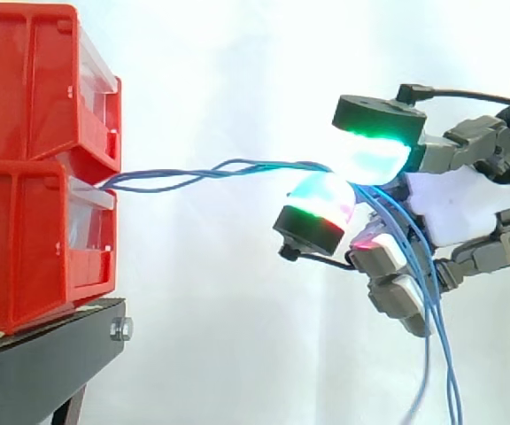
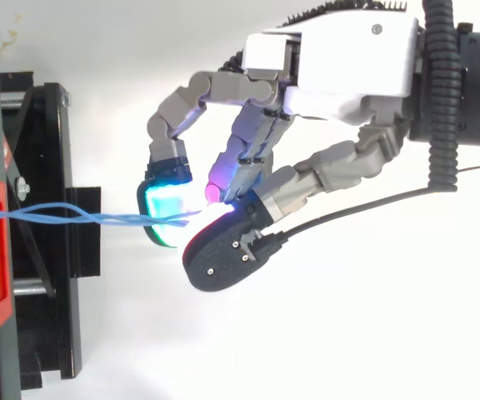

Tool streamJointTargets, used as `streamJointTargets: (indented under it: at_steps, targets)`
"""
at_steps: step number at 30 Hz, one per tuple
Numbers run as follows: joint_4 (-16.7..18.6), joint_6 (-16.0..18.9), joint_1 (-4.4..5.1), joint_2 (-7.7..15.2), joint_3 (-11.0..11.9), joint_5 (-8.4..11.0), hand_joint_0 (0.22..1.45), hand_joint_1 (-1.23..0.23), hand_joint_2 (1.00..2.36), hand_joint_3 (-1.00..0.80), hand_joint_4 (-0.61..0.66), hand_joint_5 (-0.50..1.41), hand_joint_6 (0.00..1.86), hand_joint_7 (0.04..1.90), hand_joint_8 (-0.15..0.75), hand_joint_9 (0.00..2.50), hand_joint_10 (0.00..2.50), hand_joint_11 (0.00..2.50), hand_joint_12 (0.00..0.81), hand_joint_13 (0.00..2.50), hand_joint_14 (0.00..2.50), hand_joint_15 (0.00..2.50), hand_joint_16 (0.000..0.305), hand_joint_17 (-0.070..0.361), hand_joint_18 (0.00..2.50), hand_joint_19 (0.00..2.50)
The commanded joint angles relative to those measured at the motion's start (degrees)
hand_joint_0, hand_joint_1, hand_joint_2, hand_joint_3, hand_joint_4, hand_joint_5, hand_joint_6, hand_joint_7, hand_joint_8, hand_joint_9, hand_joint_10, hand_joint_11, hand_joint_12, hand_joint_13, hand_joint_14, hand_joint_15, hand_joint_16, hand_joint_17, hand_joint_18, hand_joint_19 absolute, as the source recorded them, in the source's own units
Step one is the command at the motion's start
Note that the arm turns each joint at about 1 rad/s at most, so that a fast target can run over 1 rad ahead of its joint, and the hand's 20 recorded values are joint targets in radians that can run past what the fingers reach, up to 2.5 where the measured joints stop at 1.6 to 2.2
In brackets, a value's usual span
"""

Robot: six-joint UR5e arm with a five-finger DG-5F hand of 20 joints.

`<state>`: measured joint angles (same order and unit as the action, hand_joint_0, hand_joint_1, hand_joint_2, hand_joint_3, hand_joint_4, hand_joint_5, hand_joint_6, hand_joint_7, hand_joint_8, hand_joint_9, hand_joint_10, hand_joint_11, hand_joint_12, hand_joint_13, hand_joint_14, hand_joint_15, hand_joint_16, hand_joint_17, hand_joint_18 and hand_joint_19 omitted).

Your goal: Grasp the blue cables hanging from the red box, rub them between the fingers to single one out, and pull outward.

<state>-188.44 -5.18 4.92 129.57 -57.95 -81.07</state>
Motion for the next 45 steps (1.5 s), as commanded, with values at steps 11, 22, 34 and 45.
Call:
streamJointTargets:
  at_steps: [11,22,34,45]
  targets:
    - [0.0,0.26,-0.18,-0.02,0.03,-0.05,0.5,-0.83,1.0,-0.5,-0.01,-0.15,0.91,0.93,0.214,1.18,0.02,0.76,0.293,1.13,0.03,0.83,0.044,0.1,1.0,0.77]
    - [0.09,0.17,-0.18,-0.55,0.03,0.21,0.47,-0.49,1.0,-0.5,0.02,-0.14,0.89,0.95,0.219,1.21,0.02,0.74,0.318,1.16,0.03,0.83,0.051,0.115,1.02,0.78]
    - [0.0,0.17,-0.18,-0.81,0.3,0.21,0.69,-0.81,1.01,-0.41,-0.11,-0.16,0.91,0.98,0.203,1.14,0.02,0.77,0.277,1.11,0.03,0.84,0.042,0.095,0.96,0.79]
    - [0.0,-0.09,-0.18,-0.81,0.3,0.04,0.76,-0.83,1.0,-0.5,-0.31,-0.18,0.95,1.18,0.194,1.15,0.02,0.81,0.262,1.09,0.03,0.84,0.039,0.087,0.97,0.77]
